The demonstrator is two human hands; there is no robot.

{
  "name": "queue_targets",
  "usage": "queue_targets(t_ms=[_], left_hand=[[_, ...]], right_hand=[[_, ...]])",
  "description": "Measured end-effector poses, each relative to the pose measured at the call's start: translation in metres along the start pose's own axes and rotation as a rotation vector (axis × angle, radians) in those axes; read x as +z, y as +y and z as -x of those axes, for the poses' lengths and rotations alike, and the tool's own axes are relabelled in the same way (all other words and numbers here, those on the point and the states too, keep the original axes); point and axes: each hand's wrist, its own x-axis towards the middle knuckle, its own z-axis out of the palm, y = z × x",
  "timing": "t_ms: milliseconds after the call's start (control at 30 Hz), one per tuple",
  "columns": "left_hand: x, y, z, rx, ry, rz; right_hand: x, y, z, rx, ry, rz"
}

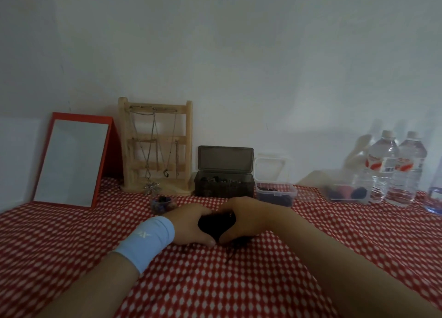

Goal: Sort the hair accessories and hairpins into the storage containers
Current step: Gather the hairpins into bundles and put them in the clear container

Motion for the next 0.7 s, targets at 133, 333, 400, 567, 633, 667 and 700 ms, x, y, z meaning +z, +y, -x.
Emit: queue_targets(t_ms=[133,333,400,567,633,667,700], left_hand=[[0.005,0.019,-0.016,0.046,0.035,0.003],[0.004,0.051,-0.038,0.095,-0.021,0.007],[0.000,0.056,-0.034,0.070,-0.037,-0.014],[-0.022,0.041,-0.004,-0.272,-0.193,-0.303],[-0.029,0.036,0.007,-0.335,-0.270,-0.335],[-0.029,0.033,0.011,-0.329,-0.267,-0.360],[-0.028,0.032,0.012,-0.312,-0.246,-0.370]], right_hand=[[-0.007,0.017,0.013,0.059,0.046,0.006],[-0.018,0.040,0.041,0.127,0.081,-0.006],[-0.020,0.046,0.046,0.198,0.037,0.013],[-0.010,0.035,0.051,0.178,-0.023,0.132],[-0.009,0.019,0.048,0.023,0.049,0.154],[-0.009,0.009,0.044,-0.052,0.061,0.136],[-0.009,0.000,0.042,-0.113,0.055,0.123]])
